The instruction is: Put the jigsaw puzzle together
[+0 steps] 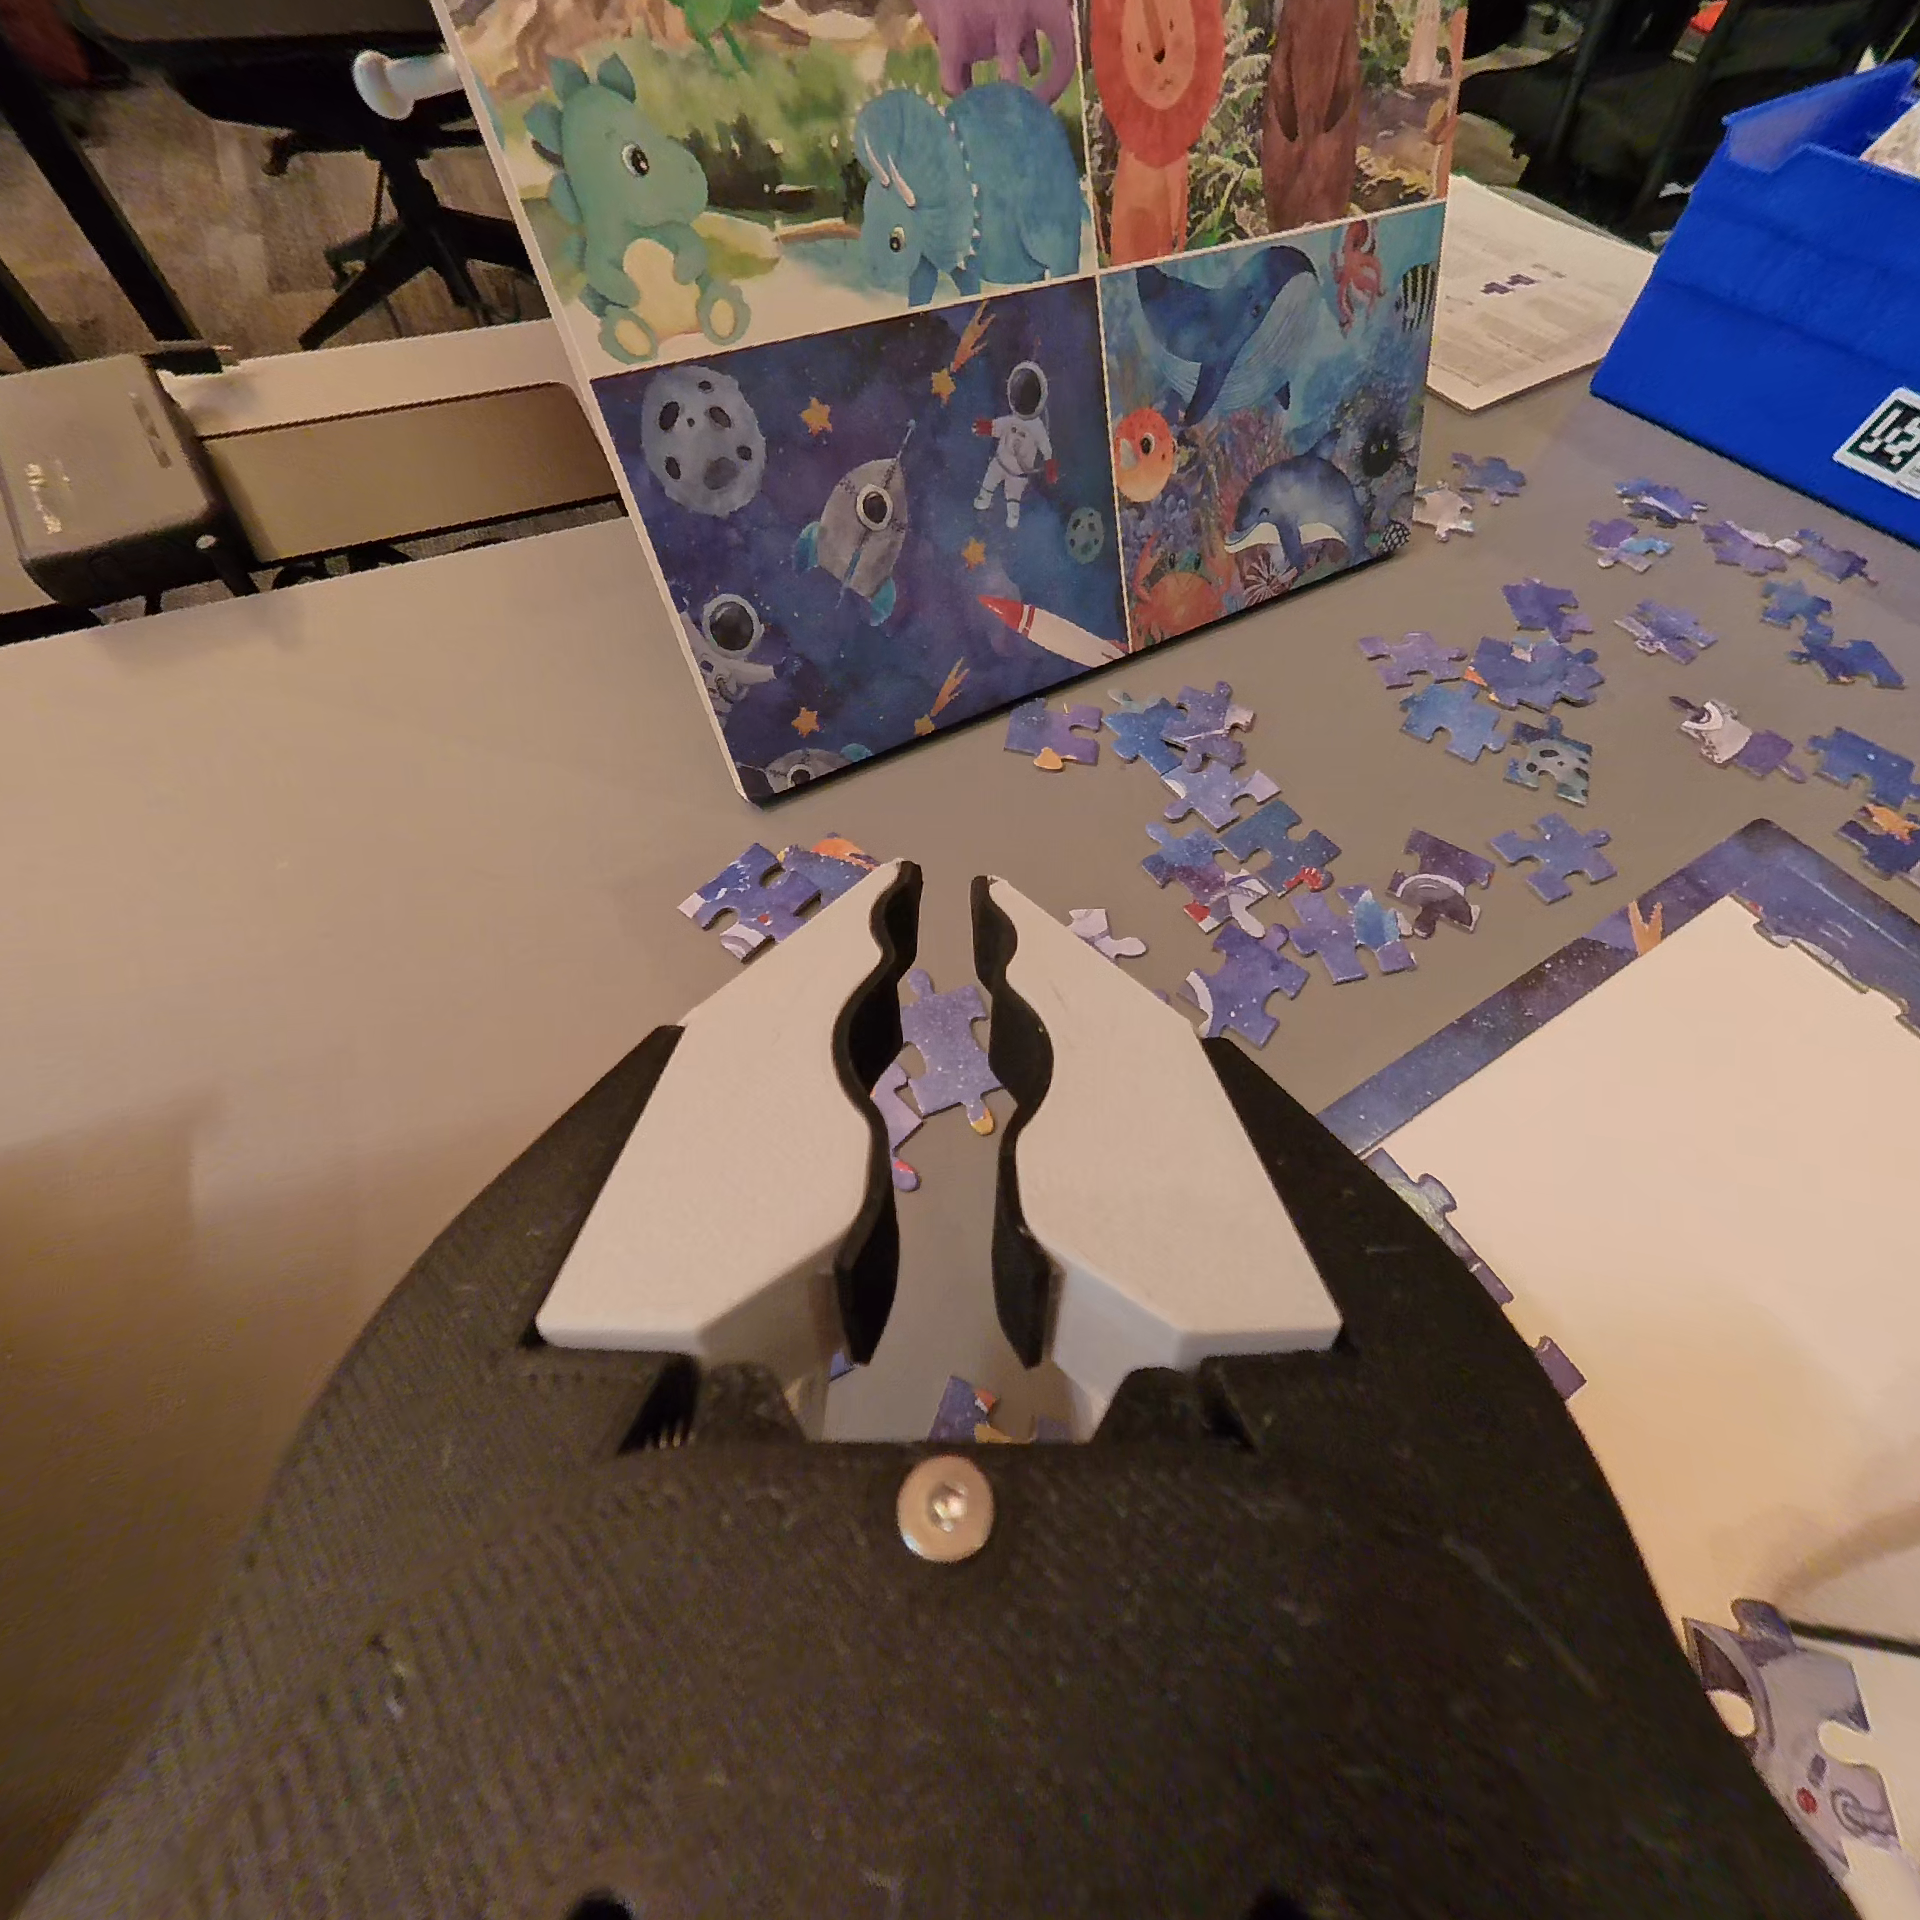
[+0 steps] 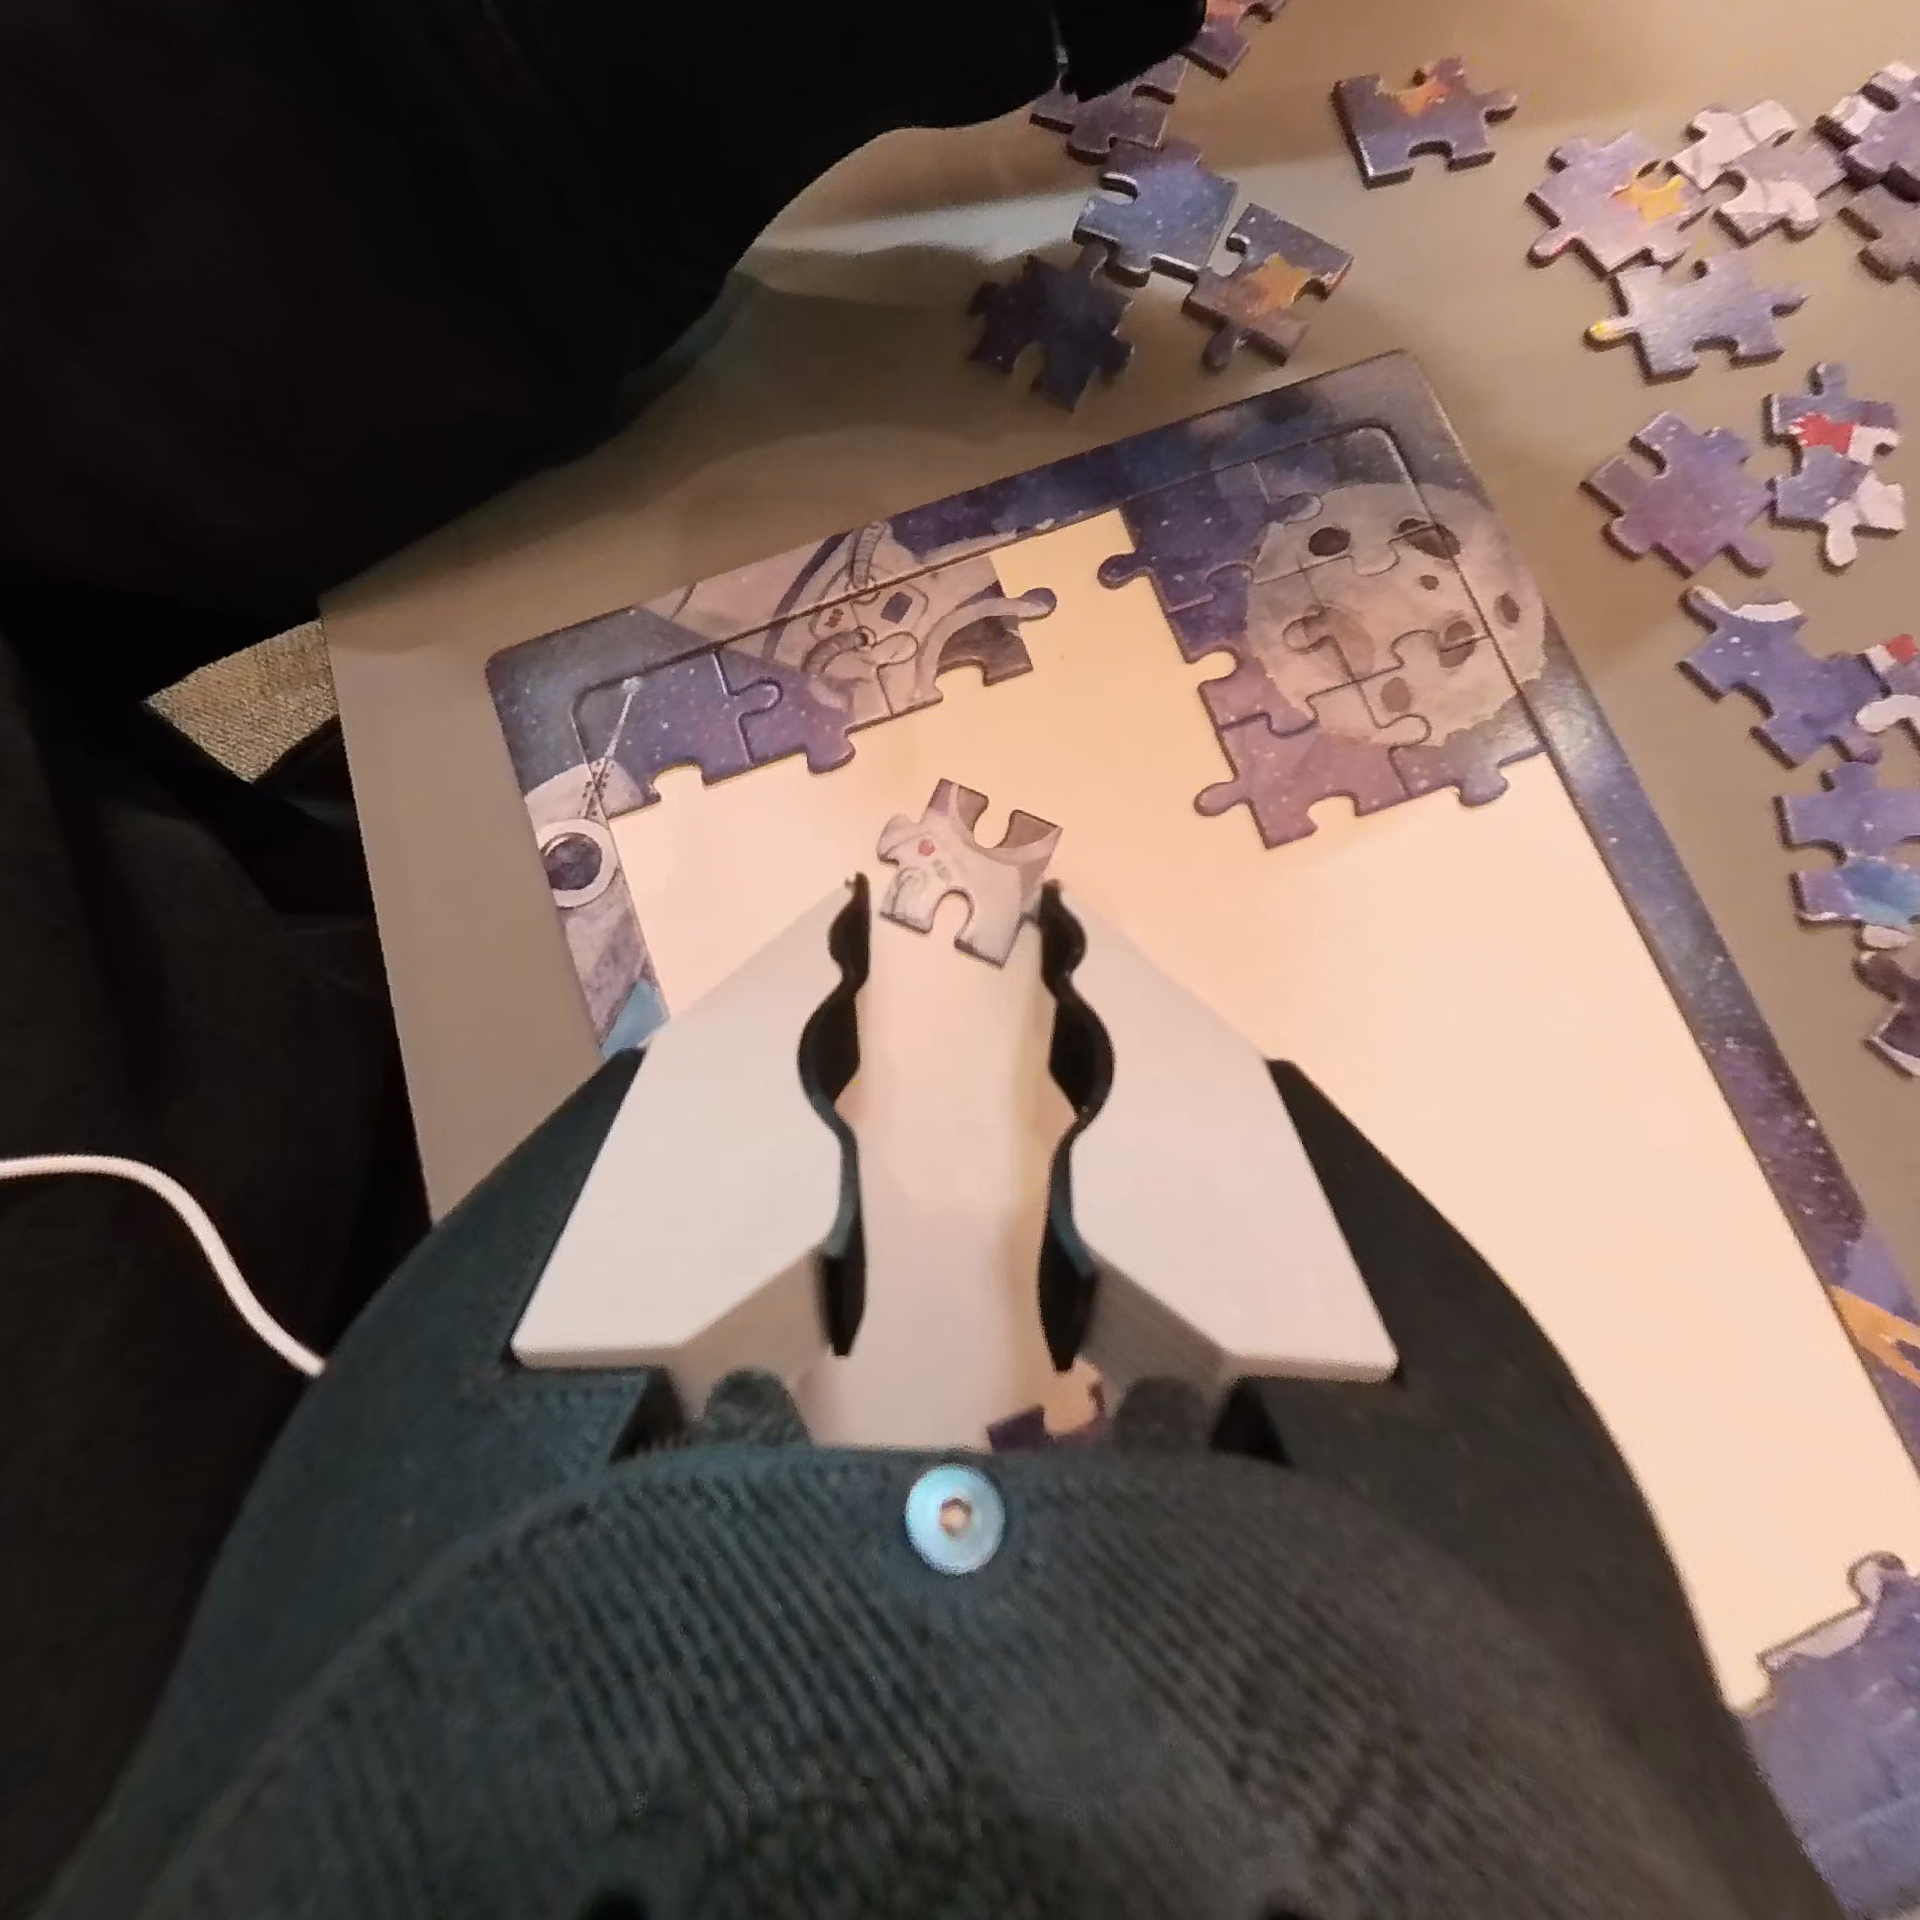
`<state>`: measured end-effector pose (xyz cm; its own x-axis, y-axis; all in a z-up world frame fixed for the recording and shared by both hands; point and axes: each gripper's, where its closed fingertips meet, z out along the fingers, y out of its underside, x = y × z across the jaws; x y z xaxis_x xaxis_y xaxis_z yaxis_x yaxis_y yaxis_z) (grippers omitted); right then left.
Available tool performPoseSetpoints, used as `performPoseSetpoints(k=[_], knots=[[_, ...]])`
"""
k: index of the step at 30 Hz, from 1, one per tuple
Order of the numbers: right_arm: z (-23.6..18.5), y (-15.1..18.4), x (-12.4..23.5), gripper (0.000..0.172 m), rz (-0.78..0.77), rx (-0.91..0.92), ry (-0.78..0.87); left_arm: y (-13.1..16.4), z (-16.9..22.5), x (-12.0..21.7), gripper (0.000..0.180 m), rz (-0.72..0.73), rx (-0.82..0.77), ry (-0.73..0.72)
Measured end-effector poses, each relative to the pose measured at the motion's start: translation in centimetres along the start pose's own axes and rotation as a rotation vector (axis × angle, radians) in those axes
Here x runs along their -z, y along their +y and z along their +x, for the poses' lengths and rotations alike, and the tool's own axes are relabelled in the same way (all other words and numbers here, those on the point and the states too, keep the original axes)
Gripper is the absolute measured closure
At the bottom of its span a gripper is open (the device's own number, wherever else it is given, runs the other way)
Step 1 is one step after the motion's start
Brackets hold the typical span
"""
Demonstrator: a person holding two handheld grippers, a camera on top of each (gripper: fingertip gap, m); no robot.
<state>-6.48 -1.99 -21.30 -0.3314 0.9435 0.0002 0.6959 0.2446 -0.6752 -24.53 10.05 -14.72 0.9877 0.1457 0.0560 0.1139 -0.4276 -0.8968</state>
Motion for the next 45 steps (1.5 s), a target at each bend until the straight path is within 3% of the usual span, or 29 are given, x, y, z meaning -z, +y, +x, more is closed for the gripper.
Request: performPoseSetpoints(k=[6,10,20,29,33,39,42,45], knots=[[0.3,-0.2,-1.0,0.130,-0.006,-0.002,0.019,0.1,0.0,-0.1,0.173,-0.002,-0.001,-0.001],[0.5,-0.2,-1.1,0.140,-0.006,-0.026,0.012,0.0,0.0,0.0,0.173,0.000,0.002,0.000],[0.6,-0.2,-1.0,0.142,-0.020,-0.033,0.003,-0.1,-0.1,0.1,0.173,0.005,0.005,0.001],[3.8,0.4,3.1,0.142,0.011,-0.073,0.130,0.0,-0.1,0.1,0.172,0.003,0.004,0.000],[7.7,3.5,8.0,0.142,0.007,-0.175,0.289,0.0,-0.1,0.0,0.172,0.001,0.004,-0.001],[11.8,13.4,15.9,0.141,-0.039,-0.456,0.502,0.2,0.0,-0.1,0.173,-0.008,-0.005,-0.007],[11.7,17.0,17.0,0.141,-0.057,-0.538,0.531,0.4,0.0,-0.3,0.173,-0.018,-0.012,-0.016],[12.1,17.6,16.9,0.138,-0.058,-0.543,0.545,0.5,0.1,-0.4,0.173,-0.016,-0.022,-0.024]])
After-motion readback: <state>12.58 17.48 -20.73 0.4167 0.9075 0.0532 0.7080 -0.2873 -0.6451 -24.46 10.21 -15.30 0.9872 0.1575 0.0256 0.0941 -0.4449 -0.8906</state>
